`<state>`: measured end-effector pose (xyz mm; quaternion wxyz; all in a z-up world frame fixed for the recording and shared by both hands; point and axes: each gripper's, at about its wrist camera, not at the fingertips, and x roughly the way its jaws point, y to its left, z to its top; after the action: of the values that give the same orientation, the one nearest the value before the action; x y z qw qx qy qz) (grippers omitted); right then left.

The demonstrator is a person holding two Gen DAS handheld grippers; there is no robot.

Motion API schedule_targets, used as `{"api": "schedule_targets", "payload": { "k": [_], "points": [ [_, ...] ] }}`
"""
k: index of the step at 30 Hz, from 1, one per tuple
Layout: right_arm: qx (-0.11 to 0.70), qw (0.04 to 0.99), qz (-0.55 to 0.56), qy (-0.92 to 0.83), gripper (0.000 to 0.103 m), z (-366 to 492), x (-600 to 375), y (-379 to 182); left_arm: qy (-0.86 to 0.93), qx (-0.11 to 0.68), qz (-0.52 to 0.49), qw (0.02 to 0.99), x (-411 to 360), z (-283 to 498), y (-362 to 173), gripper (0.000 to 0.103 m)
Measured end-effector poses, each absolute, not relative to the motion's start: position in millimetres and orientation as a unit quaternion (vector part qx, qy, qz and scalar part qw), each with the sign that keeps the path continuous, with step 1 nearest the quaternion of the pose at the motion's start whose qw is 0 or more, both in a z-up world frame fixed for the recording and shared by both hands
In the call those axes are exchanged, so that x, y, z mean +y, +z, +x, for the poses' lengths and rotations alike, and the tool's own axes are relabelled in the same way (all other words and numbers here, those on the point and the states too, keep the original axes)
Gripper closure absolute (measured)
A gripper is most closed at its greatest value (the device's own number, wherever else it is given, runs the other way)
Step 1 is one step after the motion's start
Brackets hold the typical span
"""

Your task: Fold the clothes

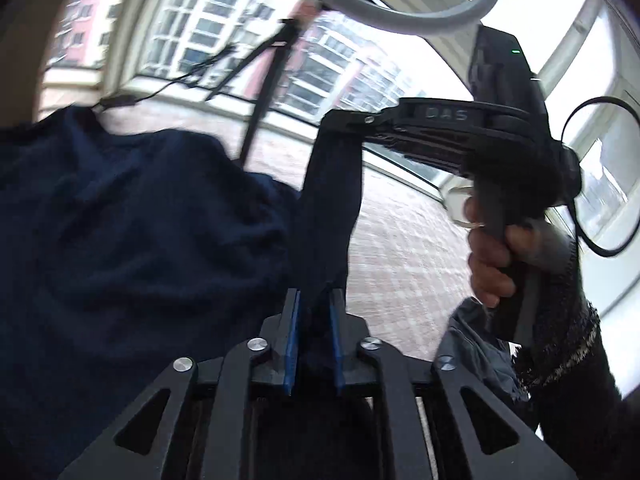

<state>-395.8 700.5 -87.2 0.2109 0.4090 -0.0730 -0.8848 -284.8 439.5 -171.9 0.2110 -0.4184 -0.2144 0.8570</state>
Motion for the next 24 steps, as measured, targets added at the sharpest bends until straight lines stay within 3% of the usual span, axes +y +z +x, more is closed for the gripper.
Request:
{"api": "schedule_targets", "payload": {
  "k": [1,4,5,9,17,18,19,20,24],
  "points": [
    [-0.068,0.220,0.409,-0.883,0.094,-392,692,-85,0.848,-0.227,-0.439,0.190,427,-285,-179,0.066],
    [-0.054,0.249,0.408,-0.877,0.064,-380,669,-77,0.846,-0.221,-0.457,0.166,403,-282,-182,0.066],
    [-0.049,0.258,0.408,-0.874,0.061,-376,661,-74,0.851,-0.212,-0.452,0.162,397,-281,-179,0.066],
    [-0.067,0.235,0.439,-0.865,0.061,-343,682,-90,0.877,-0.175,-0.413,0.173,380,-298,-152,0.051],
    [-0.007,0.215,0.511,-0.832,0.062,-277,658,-175,0.829,-0.117,-0.488,0.248,442,-375,-177,0.052],
    [-0.014,0.216,0.516,-0.829,0.061,-278,660,-179,0.824,-0.106,-0.497,0.249,449,-378,-183,0.071],
    [-0.025,0.216,0.517,-0.828,0.061,-281,664,-180,0.821,-0.109,-0.503,0.247,446,-376,-187,0.103],
    [-0.038,0.215,0.516,-0.828,0.062,-284,670,-179,0.817,-0.112,-0.510,0.246,443,-374,-191,0.099],
    [-0.026,0.181,0.514,-0.838,0.062,-303,689,-171,0.832,-0.114,-0.511,0.184,408,-342,-191,0.101]
  ]
}}
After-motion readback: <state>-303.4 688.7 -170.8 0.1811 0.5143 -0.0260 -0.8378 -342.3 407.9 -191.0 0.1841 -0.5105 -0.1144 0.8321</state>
